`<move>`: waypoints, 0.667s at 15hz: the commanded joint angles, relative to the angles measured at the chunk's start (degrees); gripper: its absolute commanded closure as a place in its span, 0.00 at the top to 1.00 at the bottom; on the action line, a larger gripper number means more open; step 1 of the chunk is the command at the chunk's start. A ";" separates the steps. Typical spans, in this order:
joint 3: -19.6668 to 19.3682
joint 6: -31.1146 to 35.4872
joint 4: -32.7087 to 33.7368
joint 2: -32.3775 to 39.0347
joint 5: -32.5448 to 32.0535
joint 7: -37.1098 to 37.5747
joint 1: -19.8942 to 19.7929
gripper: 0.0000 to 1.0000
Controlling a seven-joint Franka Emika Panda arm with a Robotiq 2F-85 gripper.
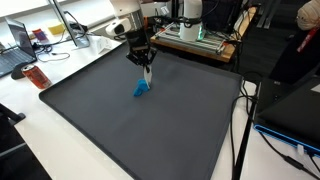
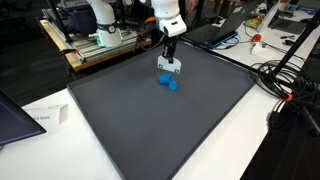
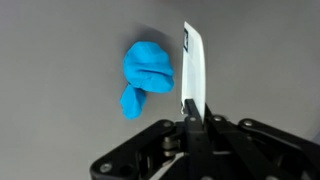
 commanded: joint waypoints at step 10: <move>-1.81 3.31 -1.17 -0.01 -1.33 9.38 0.09 0.01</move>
